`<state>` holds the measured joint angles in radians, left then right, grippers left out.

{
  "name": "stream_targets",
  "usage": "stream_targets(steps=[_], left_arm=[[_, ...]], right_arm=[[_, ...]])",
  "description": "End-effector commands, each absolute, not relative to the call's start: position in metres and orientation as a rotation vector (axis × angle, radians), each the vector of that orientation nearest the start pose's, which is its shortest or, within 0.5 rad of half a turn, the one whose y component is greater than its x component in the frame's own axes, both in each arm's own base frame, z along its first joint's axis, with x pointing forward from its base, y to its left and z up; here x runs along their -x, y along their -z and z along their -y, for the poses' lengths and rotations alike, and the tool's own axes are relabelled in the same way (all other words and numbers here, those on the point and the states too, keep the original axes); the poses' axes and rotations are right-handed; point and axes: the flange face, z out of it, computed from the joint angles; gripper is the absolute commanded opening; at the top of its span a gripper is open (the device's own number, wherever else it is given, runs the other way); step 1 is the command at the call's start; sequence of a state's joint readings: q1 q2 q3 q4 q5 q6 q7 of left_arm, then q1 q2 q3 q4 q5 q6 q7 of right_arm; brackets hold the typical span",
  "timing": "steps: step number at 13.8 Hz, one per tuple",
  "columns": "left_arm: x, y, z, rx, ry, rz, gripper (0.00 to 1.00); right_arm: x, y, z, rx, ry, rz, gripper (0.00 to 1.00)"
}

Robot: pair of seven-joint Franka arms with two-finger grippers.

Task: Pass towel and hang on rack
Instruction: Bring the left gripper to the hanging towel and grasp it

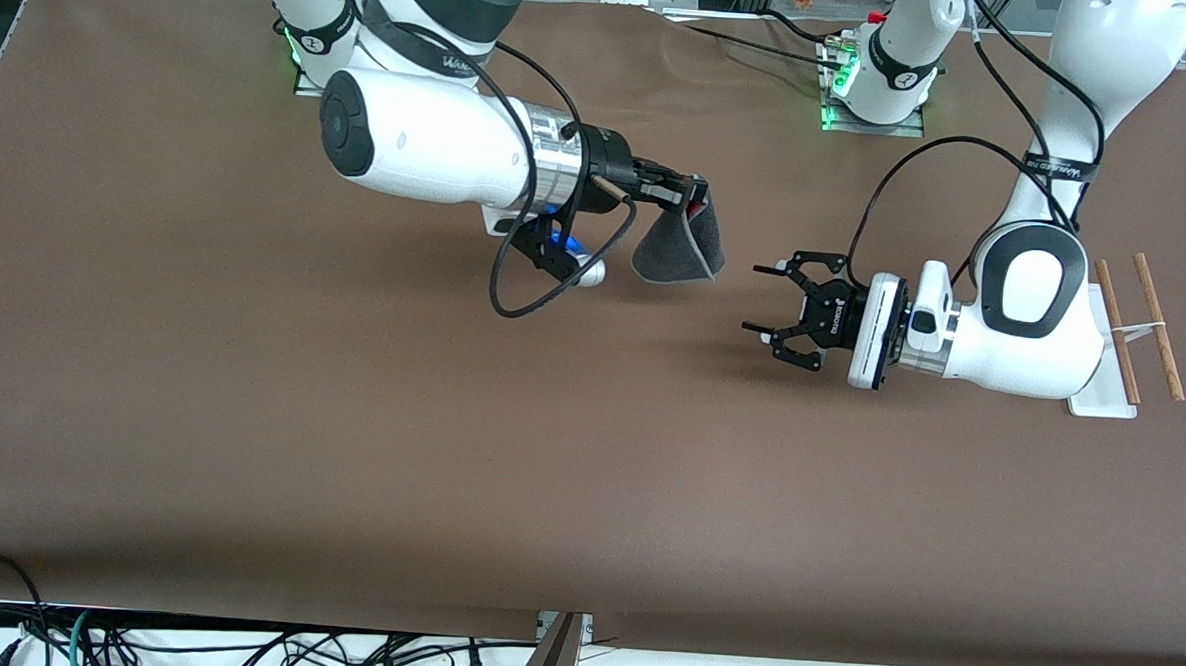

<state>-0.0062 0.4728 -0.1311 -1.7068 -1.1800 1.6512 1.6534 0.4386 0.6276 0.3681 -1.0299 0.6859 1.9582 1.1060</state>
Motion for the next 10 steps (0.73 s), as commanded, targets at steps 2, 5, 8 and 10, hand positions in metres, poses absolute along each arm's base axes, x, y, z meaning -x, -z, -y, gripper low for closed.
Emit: stream_targets(steps=[2, 5, 8, 10], left_arm=[[-0.623, -0.342, 0.180, -1.446, -0.624, 1.206, 0.73], [-0.610, -0.329, 0.194, -1.380, -0.667, 1.214, 0.73], [-0.600, -0.313, 0.198, -1.330, -0.733, 1.208, 0.71], [-0.594, -0.307, 0.201, -1.315, -0.741, 1.218, 0.70]], right_arm=[[-0.555, -0.559, -0.512, 2.173, -0.645, -0.657, 0.00], [-0.555, -0.559, -0.512, 2.172, -0.645, -0.664, 0.00], [-0.554, -0.560, -0.515, 2.170, -0.641, -0.664, 0.00], [-0.553, -0.559, -0.516, 2.172, -0.640, -0.662, 0.00]])
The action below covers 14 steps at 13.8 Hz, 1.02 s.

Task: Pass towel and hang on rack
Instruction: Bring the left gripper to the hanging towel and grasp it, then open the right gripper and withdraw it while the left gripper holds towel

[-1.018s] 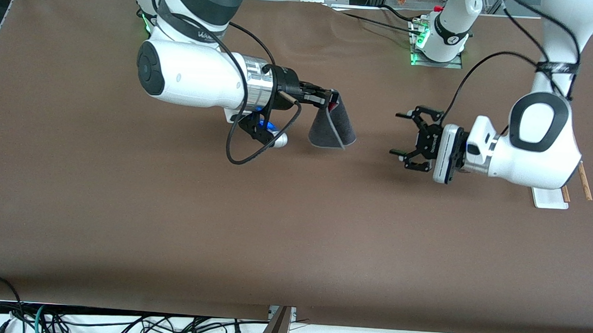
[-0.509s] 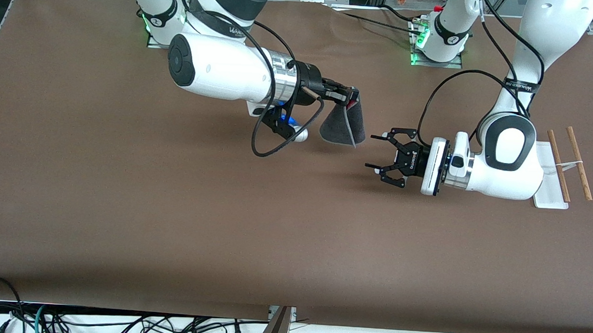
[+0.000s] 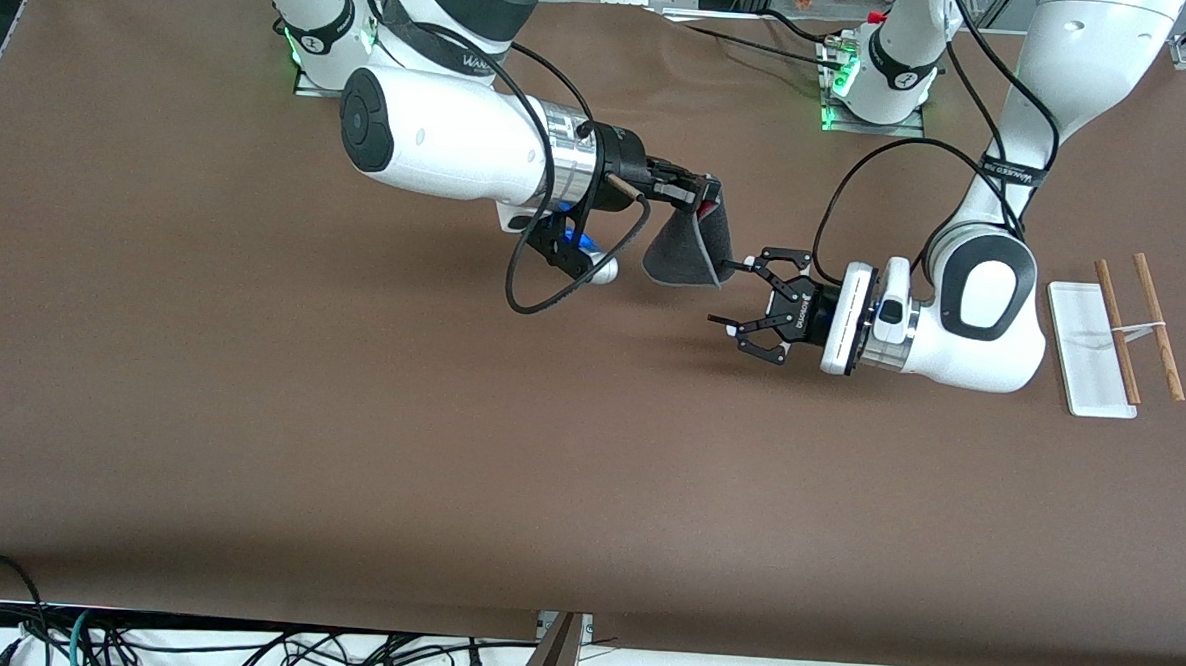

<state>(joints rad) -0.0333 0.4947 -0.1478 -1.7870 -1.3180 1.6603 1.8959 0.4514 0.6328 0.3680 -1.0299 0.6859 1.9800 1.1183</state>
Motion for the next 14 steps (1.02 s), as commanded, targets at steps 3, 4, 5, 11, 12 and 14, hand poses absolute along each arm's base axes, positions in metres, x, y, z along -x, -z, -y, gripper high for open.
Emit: stream_targets(steps=[3, 4, 5, 11, 12, 14], left_arm=[[-0.586, -0.302, 0.214, -1.279, -0.765, 1.205, 0.66], [-0.583, -0.298, 0.216, -1.281, -0.762, 1.193, 0.66], [-0.584, -0.297, 0.218, -1.286, -0.780, 1.208, 0.63], [-0.581, -0.299, 0.222, -1.271, -0.800, 1.234, 0.00], [-0.582, -0.299, 0.221, -1.272, -0.801, 1.234, 0.00], [-0.582, -0.299, 0.221, -1.272, -0.801, 1.234, 0.00]], right_arm=[[-0.554, -0.559, -0.515, 2.171, -0.639, -0.664, 0.00], [-0.554, -0.559, -0.515, 2.171, -0.639, -0.664, 0.00], [-0.553, -0.559, -0.515, 2.172, -0.640, -0.662, 0.00], [-0.554, -0.558, -0.514, 2.175, -0.639, -0.665, 0.00], [-0.554, -0.558, -0.514, 2.175, -0.639, -0.665, 0.00], [-0.554, -0.558, -0.515, 2.175, -0.640, -0.664, 0.00]])
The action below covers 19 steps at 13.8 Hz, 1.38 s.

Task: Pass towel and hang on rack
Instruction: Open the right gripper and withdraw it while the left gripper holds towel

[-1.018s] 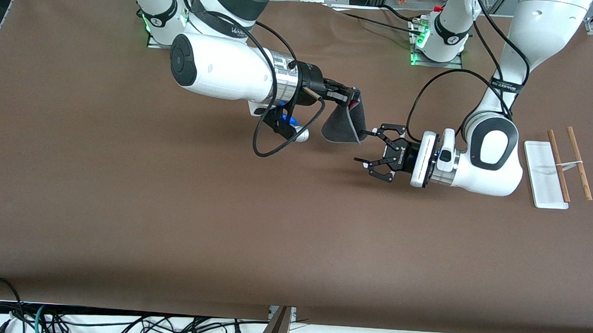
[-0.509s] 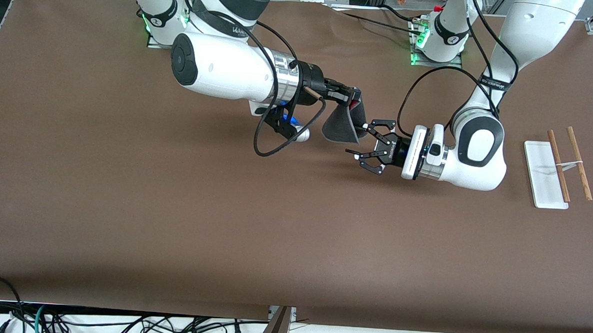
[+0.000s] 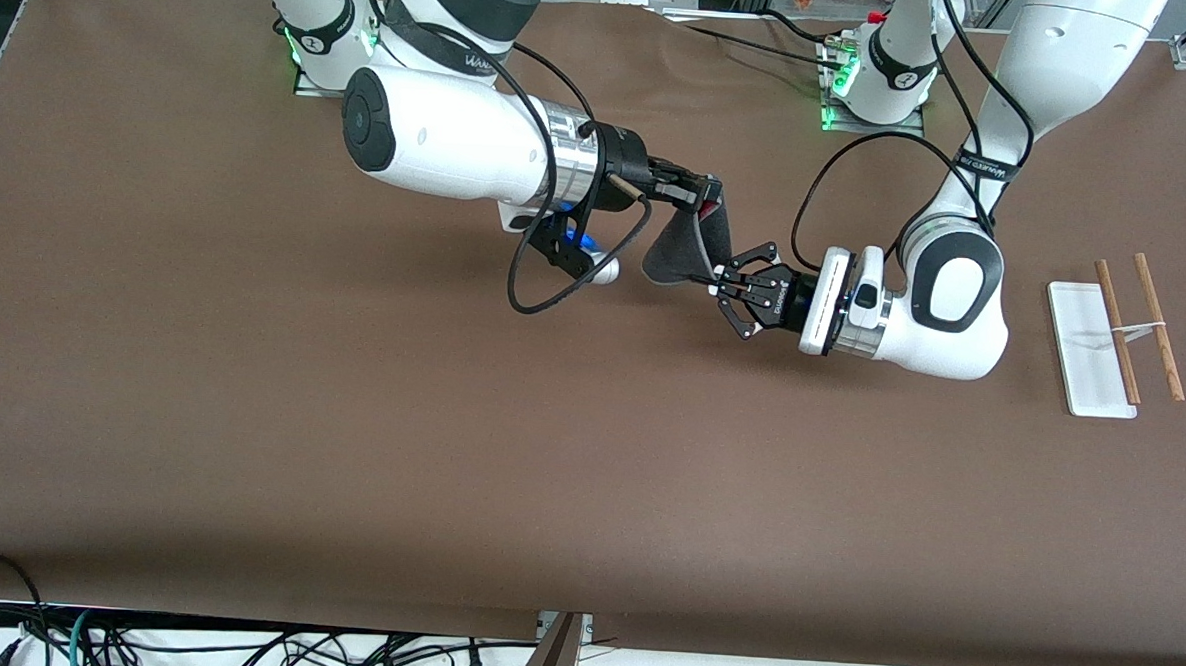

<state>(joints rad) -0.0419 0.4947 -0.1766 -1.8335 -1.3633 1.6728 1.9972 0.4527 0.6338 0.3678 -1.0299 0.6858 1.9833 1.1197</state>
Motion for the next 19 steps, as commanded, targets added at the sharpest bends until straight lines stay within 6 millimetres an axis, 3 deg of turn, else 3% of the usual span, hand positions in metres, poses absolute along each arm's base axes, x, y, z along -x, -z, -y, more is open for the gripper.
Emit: stream_targets(steps=[1, 8, 9, 10, 13, 15, 17, 19], left_arm=[[-0.582, -0.299, 0.220, -1.273, -0.802, 1.233, 0.00], [-0.583, -0.301, 0.219, -1.272, -0.805, 1.231, 0.00], [-0.583, -0.301, 0.219, -1.272, -0.805, 1.231, 0.00], [-0.583, -0.301, 0.219, -1.272, -0.805, 1.231, 0.00], [-0.584, -0.301, 0.219, -1.272, -0.806, 1.231, 0.00], [-0.584, -0.303, 0.219, -1.273, -0.806, 1.231, 0.00], [-0.587, -0.307, 0.218, -1.278, -0.802, 1.240, 0.00], [-0.595, -0.321, 0.209, -1.296, -0.794, 1.274, 0.00]], right_arm=[[-0.554, -0.558, -0.514, 2.176, -0.638, -0.665, 0.00], [-0.554, -0.557, -0.514, 2.177, -0.636, -0.665, 0.00], [-0.555, -0.557, -0.514, 2.177, -0.635, -0.666, 0.27], [-0.556, -0.557, -0.512, 2.179, -0.632, -0.667, 0.97], [-0.564, -0.556, -0.501, 2.197, -0.605, -0.674, 1.00], [-0.577, -0.555, -0.483, 2.218, -0.581, -0.694, 1.00], [-0.592, -0.554, -0.458, 2.288, -0.517, -0.691, 1.00], [-0.609, -0.540, -0.417, 2.421, -0.482, -0.579, 1.00]])
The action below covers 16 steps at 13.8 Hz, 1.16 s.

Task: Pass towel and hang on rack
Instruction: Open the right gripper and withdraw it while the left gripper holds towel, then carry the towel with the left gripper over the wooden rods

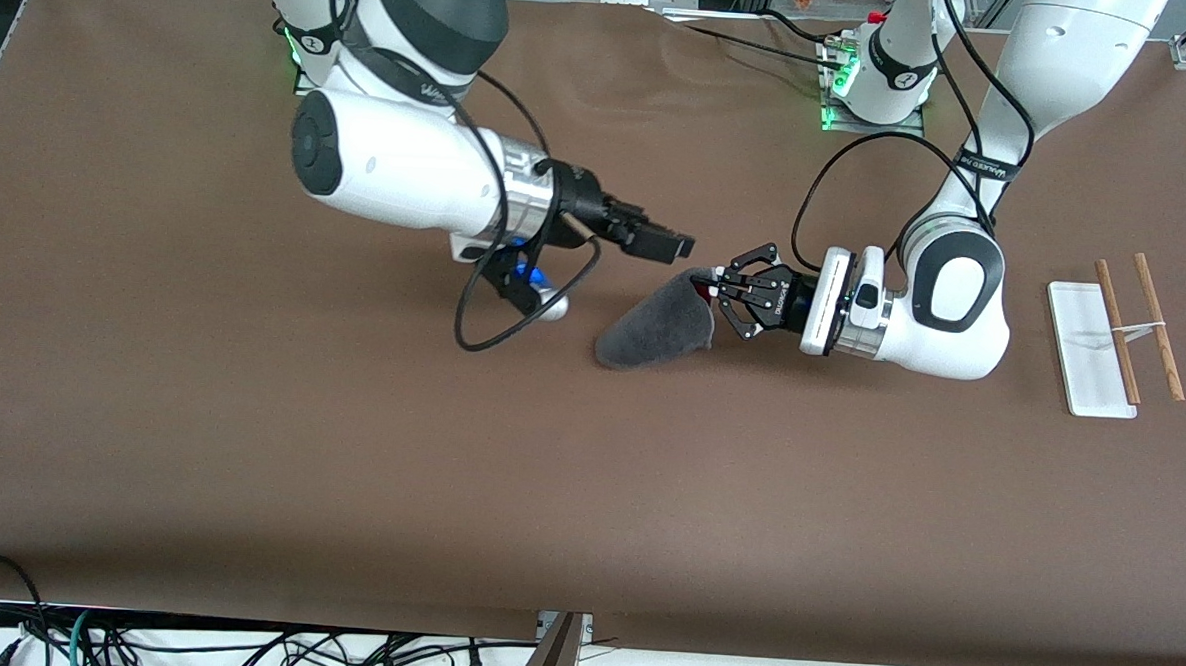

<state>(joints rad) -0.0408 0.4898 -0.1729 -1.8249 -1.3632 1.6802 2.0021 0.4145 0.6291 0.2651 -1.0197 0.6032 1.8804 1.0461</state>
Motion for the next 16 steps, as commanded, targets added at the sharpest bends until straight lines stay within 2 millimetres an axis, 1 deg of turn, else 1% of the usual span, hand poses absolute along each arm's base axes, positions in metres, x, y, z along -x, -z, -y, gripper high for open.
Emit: stream_targets(steps=[1, 2, 3, 4, 5, 6, 7, 9, 11, 13, 14, 15, 16], left_arm=[[-0.603, -0.333, 0.202, -1.319, -0.754, 1.329, 0.00], [-0.613, -0.346, 0.188, -1.367, -0.692, 1.390, 0.00], [-0.621, -0.359, 0.175, -1.419, -0.623, 1.435, 0.00], [-0.623, -0.371, 0.168, -1.461, -0.537, 1.470, 0.00], [-0.627, -0.382, 0.157, -1.506, -0.460, 1.512, 0.00], [-0.630, -0.388, 0.144, -1.560, -0.389, 1.543, 0.00], [-0.630, -0.390, 0.131, -1.610, -0.307, 1.561, 0.00], [-0.632, -0.391, 0.096, -1.706, -0.184, 1.584, 0.00], [-0.635, -0.393, 0.052, -1.800, -0.081, 1.616, 0.00], [-0.632, -0.391, 0.001, -1.918, 0.037, 1.581, 0.00], [-0.633, -0.398, -0.025, -1.971, 0.074, 1.586, 0.00], [-0.634, -0.408, -0.057, -2.044, 0.120, 1.581, 0.00], [-0.632, -0.420, -0.082, -2.108, 0.179, 1.579, 0.00]], right_arm=[[-0.611, -0.535, -0.398, 2.525, -0.463, -0.497, 1.00], [-0.611, -0.527, -0.378, 2.670, -0.432, -0.419, 1.00], [-0.609, -0.525, -0.361, 2.796, -0.402, -0.337, 1.00], [-0.609, -0.523, -0.344, 2.887, -0.396, -0.260, 1.00], [-0.611, -0.526, -0.325, 2.950, -0.382, -0.210, 1.00], [-0.615, -0.527, -0.308, 3.004, -0.359, -0.171, 1.00], [-0.619, -0.527, -0.296, 3.041, -0.347, -0.122, 1.00], [-0.632, -0.529, -0.263, 3.079, -0.308, -0.090, 1.00], [-0.642, -0.529, -0.238, 3.093, -0.294, -0.086, 1.00], [-0.645, -0.529, -0.220, 3.114, -0.310, -0.152, 1.00], [-0.647, -0.529, -0.215, 3.129, -0.302, -0.186, 1.00], [-0.649, -0.530, -0.209, 3.151, -0.286, -0.201, 1.00], [-0.650, -0.531, -0.206, 3.158, -0.274, -0.205, 1.00]])
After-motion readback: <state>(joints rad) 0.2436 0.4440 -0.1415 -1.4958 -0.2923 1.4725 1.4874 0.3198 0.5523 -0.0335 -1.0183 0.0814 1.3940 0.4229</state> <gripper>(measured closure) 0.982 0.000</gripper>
